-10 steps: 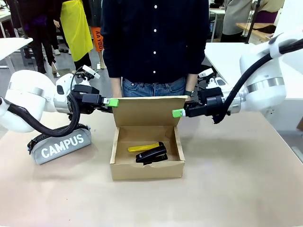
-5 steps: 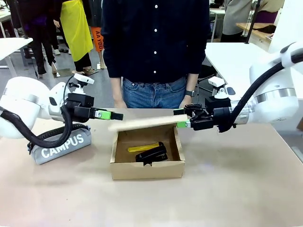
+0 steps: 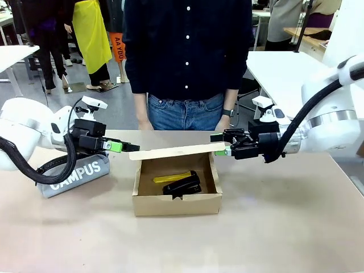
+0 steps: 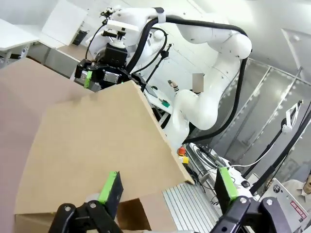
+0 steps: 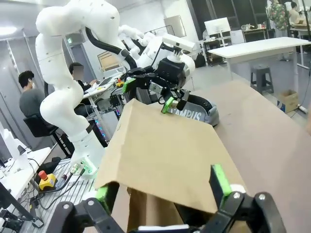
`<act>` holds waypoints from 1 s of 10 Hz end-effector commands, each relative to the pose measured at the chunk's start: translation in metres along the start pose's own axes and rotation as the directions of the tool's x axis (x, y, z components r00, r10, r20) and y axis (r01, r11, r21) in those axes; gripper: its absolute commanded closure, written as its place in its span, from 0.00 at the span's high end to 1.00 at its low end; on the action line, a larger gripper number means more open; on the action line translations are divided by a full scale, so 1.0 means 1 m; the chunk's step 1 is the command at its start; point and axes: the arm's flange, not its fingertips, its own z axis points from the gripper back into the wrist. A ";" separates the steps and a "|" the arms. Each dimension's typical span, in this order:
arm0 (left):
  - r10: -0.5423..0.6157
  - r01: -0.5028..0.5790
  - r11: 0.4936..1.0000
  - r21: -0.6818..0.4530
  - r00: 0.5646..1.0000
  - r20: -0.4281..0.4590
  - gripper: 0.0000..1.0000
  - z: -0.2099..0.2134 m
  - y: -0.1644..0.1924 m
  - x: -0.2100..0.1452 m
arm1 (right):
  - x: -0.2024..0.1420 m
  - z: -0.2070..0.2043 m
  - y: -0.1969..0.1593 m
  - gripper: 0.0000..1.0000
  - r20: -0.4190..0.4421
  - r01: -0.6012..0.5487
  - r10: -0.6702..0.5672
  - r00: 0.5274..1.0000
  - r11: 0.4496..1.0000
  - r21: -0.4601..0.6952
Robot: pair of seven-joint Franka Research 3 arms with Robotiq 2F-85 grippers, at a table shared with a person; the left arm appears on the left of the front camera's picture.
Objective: Pack the items into the box.
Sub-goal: Close the Mailer Box.
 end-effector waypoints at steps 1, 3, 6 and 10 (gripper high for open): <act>-0.034 0.035 0.999 -0.012 0.999 0.028 1.00 0.007 -0.009 -0.001 | -0.005 0.027 0.017 1.00 0.037 -0.036 0.037 0.999 0.999 -0.032; -0.046 0.048 0.999 -0.024 0.997 0.056 1.00 0.022 -0.025 -0.004 | -0.007 0.063 0.034 1.00 0.075 -0.038 0.041 0.996 0.998 -0.047; -0.159 0.156 0.987 0.032 0.973 0.169 1.00 0.042 -0.053 -0.005 | -0.003 0.085 0.043 1.00 0.186 -0.043 0.059 0.981 0.995 -0.092; -0.334 0.318 0.938 0.134 0.935 0.119 1.00 0.008 -0.041 -0.004 | 0.004 0.034 0.026 1.00 0.094 -0.086 0.096 0.991 0.991 -0.100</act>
